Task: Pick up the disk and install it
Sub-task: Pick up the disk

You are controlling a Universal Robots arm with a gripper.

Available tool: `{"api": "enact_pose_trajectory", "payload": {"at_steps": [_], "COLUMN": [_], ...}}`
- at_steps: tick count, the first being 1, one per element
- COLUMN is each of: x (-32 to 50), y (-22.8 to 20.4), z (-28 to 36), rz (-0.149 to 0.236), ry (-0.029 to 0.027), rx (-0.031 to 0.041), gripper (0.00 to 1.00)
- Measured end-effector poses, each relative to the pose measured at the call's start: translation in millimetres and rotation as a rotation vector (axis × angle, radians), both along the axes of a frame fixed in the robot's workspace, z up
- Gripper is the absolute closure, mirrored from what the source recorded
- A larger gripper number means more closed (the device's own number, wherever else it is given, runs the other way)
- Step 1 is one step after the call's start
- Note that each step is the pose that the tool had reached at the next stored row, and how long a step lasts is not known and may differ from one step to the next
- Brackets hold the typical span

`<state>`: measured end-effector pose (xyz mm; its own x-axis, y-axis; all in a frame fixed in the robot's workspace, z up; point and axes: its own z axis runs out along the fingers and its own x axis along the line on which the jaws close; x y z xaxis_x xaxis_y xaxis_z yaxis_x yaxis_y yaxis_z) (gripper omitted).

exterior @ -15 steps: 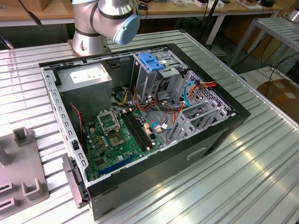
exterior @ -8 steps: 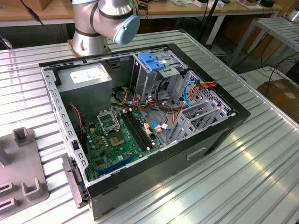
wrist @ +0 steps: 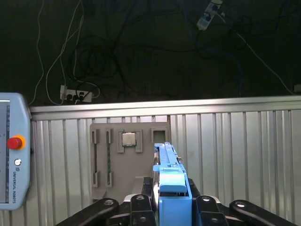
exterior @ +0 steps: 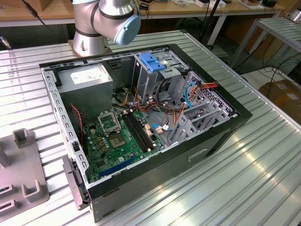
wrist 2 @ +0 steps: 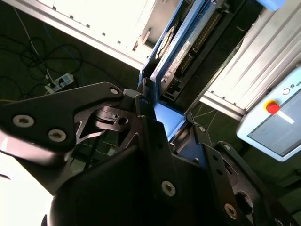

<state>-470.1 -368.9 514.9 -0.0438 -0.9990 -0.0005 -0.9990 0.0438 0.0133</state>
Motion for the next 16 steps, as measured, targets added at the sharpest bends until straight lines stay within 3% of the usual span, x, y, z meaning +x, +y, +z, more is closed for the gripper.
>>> {"api": "enact_pose_trajectory", "payload": {"at_steps": [1, 9, 16], "x": [0.0, 0.4, 12.3], "y": [0.0, 0.1, 0.0], "z": [2.5, 2.8, 2.8], "rz": [0.0, 0.0, 0.0], "ry": [0.0001, 0.0001, 0.0001], "rx": [0.0, -0.0001, 0.0], "gripper": [0.63, 0.63, 0.63]}}
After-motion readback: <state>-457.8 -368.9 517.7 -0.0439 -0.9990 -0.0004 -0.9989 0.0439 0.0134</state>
